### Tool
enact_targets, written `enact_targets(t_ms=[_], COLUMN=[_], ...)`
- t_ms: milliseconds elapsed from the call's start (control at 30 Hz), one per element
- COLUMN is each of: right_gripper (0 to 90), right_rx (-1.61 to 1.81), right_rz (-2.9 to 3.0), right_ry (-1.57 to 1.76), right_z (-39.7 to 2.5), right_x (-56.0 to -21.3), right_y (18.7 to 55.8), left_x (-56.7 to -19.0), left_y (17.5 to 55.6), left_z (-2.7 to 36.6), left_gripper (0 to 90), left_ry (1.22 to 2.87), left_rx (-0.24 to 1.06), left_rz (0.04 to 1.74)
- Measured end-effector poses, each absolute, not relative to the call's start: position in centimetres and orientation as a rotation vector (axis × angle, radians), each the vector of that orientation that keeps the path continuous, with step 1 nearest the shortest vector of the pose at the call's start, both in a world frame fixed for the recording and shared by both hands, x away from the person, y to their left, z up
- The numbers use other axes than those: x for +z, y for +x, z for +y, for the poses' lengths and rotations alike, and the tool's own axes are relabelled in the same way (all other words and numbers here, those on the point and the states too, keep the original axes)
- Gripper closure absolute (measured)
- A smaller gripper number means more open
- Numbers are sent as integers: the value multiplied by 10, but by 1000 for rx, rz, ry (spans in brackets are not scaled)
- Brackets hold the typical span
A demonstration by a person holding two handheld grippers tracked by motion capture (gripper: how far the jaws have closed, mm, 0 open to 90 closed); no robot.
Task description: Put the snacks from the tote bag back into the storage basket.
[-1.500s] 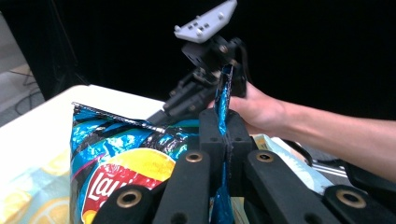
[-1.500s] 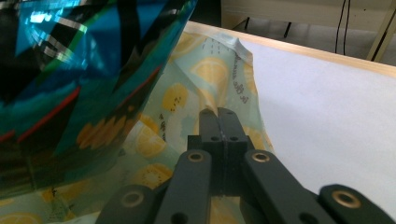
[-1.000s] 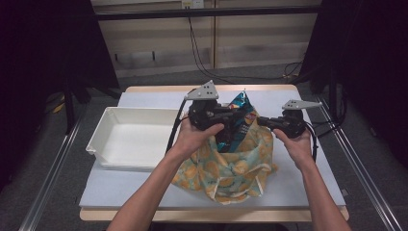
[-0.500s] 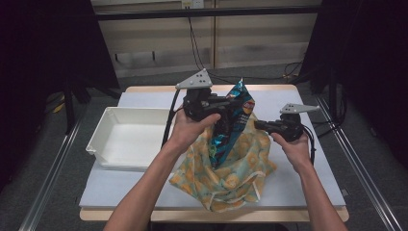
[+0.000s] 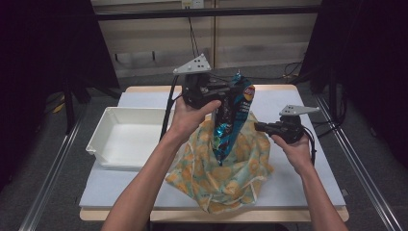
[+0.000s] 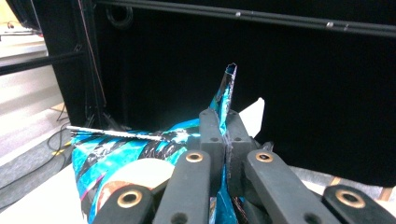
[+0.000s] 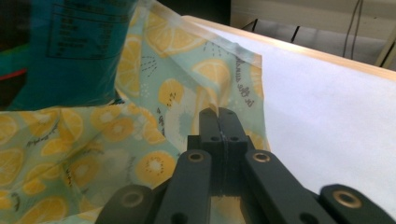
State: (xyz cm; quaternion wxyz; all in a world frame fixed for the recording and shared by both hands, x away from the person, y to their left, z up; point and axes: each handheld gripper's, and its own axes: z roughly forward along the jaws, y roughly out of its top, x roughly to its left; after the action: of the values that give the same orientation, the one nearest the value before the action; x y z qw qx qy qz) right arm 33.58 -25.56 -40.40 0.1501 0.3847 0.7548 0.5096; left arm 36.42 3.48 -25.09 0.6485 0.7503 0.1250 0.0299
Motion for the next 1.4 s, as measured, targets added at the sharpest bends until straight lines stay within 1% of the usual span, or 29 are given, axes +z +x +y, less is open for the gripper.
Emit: enact_targets(t_ms=[300,533,833,1033,1200,1300,1400], right_gripper=[900,900,900,900,900,842,757], right_rx=[1434,1417,1403,1391,1404,1393,1398], right_rz=[2130,2151,2144,2129,2115,2125,2109], right_ry=[1134,1122,1130,1170,1165,1154,1145], right_z=[-275,-276,-277,-287,-290,-287,-286], right_x=[-399,-403,-405,-408,-406,-406,-404], right_y=[337,333,328,324,323,320,315], left_x=[-221,-220,-205,-208,-225,-232,-236], left_y=[358,358,361,367,376,378,380], left_z=[45,62,102,123,145,155,168], left_gripper=[895,895,895,895,895,895,895], left_ry=[1663,1643,1581,1602,1604,1609,1614], left_rx=[120,143,192,243,265,288,319], left_rz=[250,289,329,374,455,495,525])
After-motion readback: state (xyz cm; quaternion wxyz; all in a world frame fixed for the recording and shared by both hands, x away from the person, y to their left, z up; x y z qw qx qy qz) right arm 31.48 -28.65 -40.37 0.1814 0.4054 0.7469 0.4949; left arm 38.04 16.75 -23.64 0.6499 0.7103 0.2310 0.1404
